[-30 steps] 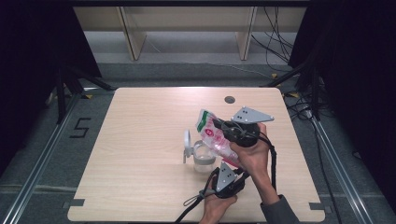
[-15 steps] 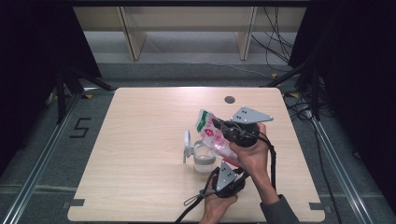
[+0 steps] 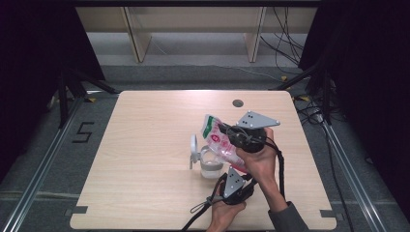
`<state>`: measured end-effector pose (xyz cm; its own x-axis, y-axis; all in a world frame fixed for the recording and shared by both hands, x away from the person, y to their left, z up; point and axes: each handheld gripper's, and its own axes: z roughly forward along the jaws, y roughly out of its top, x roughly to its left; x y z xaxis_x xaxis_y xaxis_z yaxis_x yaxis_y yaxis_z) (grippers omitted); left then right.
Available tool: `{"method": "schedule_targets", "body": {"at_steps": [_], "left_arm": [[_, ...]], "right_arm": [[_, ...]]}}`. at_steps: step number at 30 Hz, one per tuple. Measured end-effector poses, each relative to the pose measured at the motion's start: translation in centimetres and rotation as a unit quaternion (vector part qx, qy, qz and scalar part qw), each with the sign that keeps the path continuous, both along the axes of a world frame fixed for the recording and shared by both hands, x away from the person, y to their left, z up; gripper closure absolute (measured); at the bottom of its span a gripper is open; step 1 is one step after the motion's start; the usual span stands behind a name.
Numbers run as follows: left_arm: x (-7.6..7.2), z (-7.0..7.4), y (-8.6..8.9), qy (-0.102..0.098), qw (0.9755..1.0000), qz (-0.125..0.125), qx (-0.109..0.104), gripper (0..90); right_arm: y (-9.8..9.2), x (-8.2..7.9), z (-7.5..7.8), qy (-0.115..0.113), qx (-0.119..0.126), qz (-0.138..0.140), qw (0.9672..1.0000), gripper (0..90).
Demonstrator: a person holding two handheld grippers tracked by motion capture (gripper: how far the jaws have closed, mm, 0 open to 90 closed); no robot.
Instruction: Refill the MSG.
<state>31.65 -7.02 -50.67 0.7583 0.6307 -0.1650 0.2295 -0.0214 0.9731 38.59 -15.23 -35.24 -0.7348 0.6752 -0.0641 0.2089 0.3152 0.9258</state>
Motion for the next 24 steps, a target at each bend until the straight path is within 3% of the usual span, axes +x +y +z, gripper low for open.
{"method": "schedule_targets", "body": {"at_steps": [5, 8, 10, 12, 14, 16, 19, 21, 24], "left_arm": [[0.04, 0.00, -0.04, -0.001, 1.0000, 0.000, 0.000, 77.9], [-0.06, -0.01, -0.11, -0.003, 1.0000, 0.000, 0.001, 77.9], [-0.06, 0.03, -0.05, -0.003, 1.0000, 0.002, 0.004, 77.9], [0.01, 0.03, -0.08, -0.003, 1.0000, -0.001, 0.001, 78.0], [-0.10, 0.06, -0.11, -0.003, 1.0000, 0.003, 0.004, 77.9], [-0.04, 0.06, -0.07, -0.003, 1.0000, 0.002, 0.003, 78.0], [-0.09, 0.07, -0.12, -0.003, 1.0000, 0.003, 0.002, 78.0], [-0.06, 0.06, -0.10, -0.004, 1.0000, 0.003, 0.002, 77.9], [0.00, 0.03, -0.11, -0.004, 1.0000, 0.001, -0.001, 78.0]], "right_arm": [[0.00, 0.21, -0.06, -0.004, 0.003, 0.008, 1.0000, 90.0], [-0.10, 0.23, 0.00, -0.012, -0.007, 0.007, 0.9999, 90.0], [-0.01, 0.19, -0.07, -0.003, 0.007, 0.003, 1.0000, 90.0], [-0.05, 0.08, -0.02, -0.003, 0.003, -0.002, 1.0000, 90.0], [-0.08, 0.22, -0.01, -0.013, 0.000, -0.001, 0.9999, 90.0], [-0.17, 0.16, 0.07, -0.002, 0.001, 0.001, 1.0000, 90.0], [-0.06, 0.22, -0.01, -0.014, 0.000, 0.001, 0.9999, 90.0], [-0.10, 0.14, 0.08, 0.003, 0.001, 0.004, 1.0000, 90.0], [0.00, 0.16, 0.03, -0.002, 0.001, 0.007, 1.0000, 90.0]]}}
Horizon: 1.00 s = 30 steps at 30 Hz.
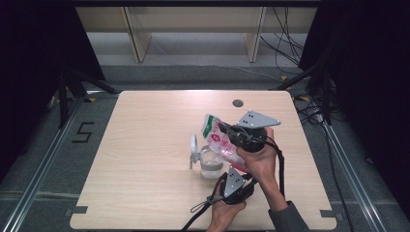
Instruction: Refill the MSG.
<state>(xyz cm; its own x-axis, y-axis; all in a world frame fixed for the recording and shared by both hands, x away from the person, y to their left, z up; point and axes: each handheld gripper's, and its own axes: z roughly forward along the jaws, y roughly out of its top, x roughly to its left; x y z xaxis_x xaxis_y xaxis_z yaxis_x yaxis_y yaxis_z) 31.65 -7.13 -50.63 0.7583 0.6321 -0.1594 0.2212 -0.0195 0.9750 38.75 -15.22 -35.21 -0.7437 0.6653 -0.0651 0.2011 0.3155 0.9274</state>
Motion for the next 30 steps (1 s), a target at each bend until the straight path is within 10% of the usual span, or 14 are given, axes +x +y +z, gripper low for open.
{"method": "schedule_targets", "body": {"at_steps": [30], "left_arm": [[0.15, 0.11, -0.07, 0.000, 1.0000, 0.000, -0.002, 77.8]], "right_arm": [[0.43, -0.01, 0.01, -0.012, -0.011, 0.000, 0.9999, 90.0]]}}
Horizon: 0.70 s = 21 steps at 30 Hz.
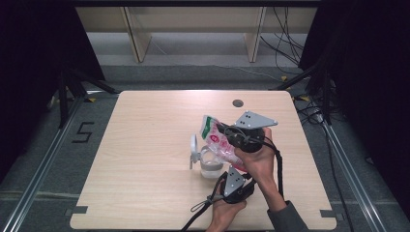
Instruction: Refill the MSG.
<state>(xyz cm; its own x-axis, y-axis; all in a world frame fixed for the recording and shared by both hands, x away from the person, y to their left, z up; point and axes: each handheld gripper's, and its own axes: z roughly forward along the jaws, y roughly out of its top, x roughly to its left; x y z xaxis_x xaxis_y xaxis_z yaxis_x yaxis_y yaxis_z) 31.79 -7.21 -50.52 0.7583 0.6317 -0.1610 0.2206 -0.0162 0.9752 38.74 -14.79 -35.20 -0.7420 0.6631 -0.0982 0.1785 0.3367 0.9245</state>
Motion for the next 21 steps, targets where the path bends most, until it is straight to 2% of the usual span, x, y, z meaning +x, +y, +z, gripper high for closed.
{"method": "schedule_targets", "body": {"at_steps": [15, 21], "left_arm": [[0.23, 0.02, -0.09, 0.001, 1.0000, 0.000, -0.003, 77.9], [0.26, 0.08, -0.12, 0.002, 1.0000, -0.001, -0.006, 77.9]], "right_arm": [[0.05, 0.03, 0.01, 0.000, 0.000, 0.006, 1.0000, 90.0], [0.18, -0.07, 0.04, -0.003, 0.000, -0.001, 1.0000, 89.9]]}}
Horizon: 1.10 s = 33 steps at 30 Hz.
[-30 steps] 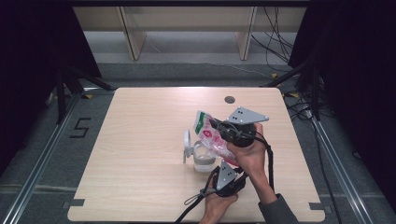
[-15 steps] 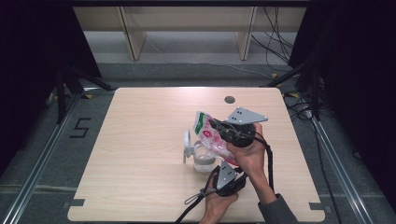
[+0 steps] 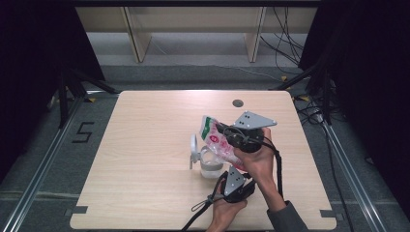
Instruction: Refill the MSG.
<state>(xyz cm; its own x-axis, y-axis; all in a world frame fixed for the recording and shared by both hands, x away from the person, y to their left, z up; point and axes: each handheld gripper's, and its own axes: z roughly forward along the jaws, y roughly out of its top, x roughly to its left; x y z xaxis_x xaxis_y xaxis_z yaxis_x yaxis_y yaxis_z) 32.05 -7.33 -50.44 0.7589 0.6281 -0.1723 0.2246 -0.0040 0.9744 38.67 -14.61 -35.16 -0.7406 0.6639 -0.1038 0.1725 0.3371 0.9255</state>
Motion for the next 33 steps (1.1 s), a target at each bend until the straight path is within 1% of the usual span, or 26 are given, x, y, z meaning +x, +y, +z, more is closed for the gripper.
{"method": "schedule_targets", "body": {"at_steps": [3, 4, 5, 6, 9, 10, 11, 17, 18, 19, 21, 22, 23, 24, 25, 26, 27, 29, 30, 32, 33], "left_arm": [[-0.04, 0.03, 0.01, -0.001, 1.0000, 0.000, 0.000, 77.9], [-0.04, 0.04, 0.01, -0.001, 1.0000, 0.000, -0.001, 77.8], [0.00, 0.06, 0.03, -0.001, 1.0000, 0.000, 0.000, 77.8], [0.03, 0.07, 0.03, 0.000, 1.0000, -0.001, 0.001, 77.8], [-0.07, 0.09, 0.01, -0.002, 1.0000, -0.001, 0.001, 77.8], [-0.02, 0.06, -0.01, -0.004, 1.0000, -0.002, -0.002, 77.9], [-0.01, 0.08, 0.03, -0.002, 1.0000, -0.001, 0.001, 77.8], [0.05, 0.07, 0.02, -0.001, 1.0000, -0.002, 0.000, 77.9], [0.06, 0.08, 0.01, -0.001, 1.0000, -0.002, 0.001, 77.9], [0.03, 0.08, -0.02, -0.002, 1.0000, -0.002, 0.000, 77.9], [0.01, 0.07, -0.05, -0.004, 1.0000, -0.003, -0.003, 77.8], [0.00, 0.11, -0.02, -0.003, 1.0000, -0.002, -0.001, 77.8], [0.02, 0.12, -0.02, -0.002, 1.0000, -0.002, -0.001, 77.9], [0.03, 0.11, -0.03, -0.003, 1.0000, -0.003, -0.001, 77.9], [-0.01, 0.11, -0.03, -0.003, 1.0000, -0.003, -0.001, 77.8], [-0.04, 0.12, -0.02, -0.004, 1.0000, -0.002, -0.001, 77.8], [-0.02, 0.11, -0.02, -0.004, 1.0000, -0.002, -0.001, 77.8], [0.03, 0.11, -0.02, -0.002, 1.0000, -0.002, -0.001, 77.8], [0.03, 0.10, -0.03, -0.003, 1.0000, -0.003, -0.001, 77.9], [-0.02, 0.12, -0.01, -0.005, 1.0000, -0.002, -0.001, 77.9], [0.03, 0.10, 0.00, -0.006, 1.0000, -0.004, -0.003, 77.9]], "right_arm": [[-0.02, -0.02, 0.05, 0.004, -0.003, 0.002, 1.0000, 89.9], [0.06, 0.00, 0.01, 0.000, 0.001, 0.000, 1.0000, 89.9], [0.06, 0.01, 0.03, -0.001, 0.000, 0.000, 1.0000, 89.9], [0.01, 0.01, 0.10, 0.002, -0.004, 0.006, 1.0000, 89.9], [0.06, -0.02, 0.09, -0.001, -0.003, 0.005, 1.0000, 90.0], [0.08, -0.02, 0.07, -0.003, -0.001, 0.001, 1.0000, 90.0], [0.07, 0.00, 0.07, -0.003, -0.001, 0.001, 1.0000, 90.0], [0.04, 0.02, 0.08, -0.002, -0.001, 0.002, 1.0000, 89.9], [0.07, -0.04, 0.07, 0.001, 0.001, 0.001, 1.0000, 90.0], [0.05, 0.00, 0.11, 0.002, -0.004, 0.007, 1.0000, 90.0], [0.06, -0.02, 0.13, -0.003, -0.004, 0.004, 1.0000, 90.0], [0.07, -0.01, 0.12, -0.009, -0.002, -0.001, 1.0000, 89.9], [0.02, -0.09, 0.19, -0.002, -0.004, 0.001, 1.0000, 89.9], [0.08, -0.10, 0.14, -0.003, -0.001, 0.000, 1.0000, 89.9], [0.05, -0.16, 0.19, 0.005, -0.003, 0.001, 1.0000, 89.9], [0.04, -0.16, 0.20, 0.005, -0.003, 0.002, 1.0000, 90.0], [0.04, -0.09, 0.18, -0.004, -0.003, 0.000, 1.0000, 90.0], [0.04, -0.08, 0.19, -0.003, -0.004, 0.001, 1.0000, 89.9], [0.15, -0.11, 0.11, -0.001, 0.002, -0.002, 1.0000, 89.9], [0.08, -0.15, 0.18, 0.003, -0.001, 0.001, 1.0000, 90.0], [0.10, -0.14, 0.17, 0.000, 0.000, 0.001, 1.0000, 89.9]]}}
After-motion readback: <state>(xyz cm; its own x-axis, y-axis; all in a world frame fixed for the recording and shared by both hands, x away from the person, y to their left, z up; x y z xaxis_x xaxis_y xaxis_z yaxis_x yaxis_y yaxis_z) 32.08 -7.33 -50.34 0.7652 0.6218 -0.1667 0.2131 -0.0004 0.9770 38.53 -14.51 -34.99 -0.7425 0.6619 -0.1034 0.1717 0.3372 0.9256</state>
